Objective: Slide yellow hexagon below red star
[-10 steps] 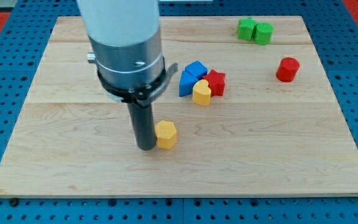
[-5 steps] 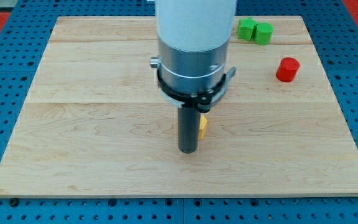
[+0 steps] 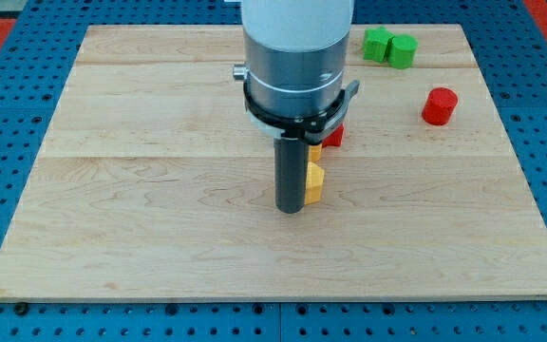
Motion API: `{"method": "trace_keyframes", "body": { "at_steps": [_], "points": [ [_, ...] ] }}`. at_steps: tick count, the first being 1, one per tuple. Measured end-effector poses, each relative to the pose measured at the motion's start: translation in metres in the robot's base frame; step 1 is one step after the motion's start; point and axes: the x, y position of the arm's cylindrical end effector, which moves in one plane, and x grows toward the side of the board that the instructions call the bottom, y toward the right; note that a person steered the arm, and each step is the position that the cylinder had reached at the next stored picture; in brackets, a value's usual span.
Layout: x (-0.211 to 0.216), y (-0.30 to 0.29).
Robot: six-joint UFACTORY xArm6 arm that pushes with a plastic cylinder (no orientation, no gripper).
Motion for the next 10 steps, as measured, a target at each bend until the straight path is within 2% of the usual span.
{"method": "trace_keyframes", "body": {
  "at_steps": [5,7,8,10],
  "points": [
    [-0.046,0.032],
    [-0.046,0.032],
    [-0.031,0.037],
    [-0.025,0.108]
  ]
}}
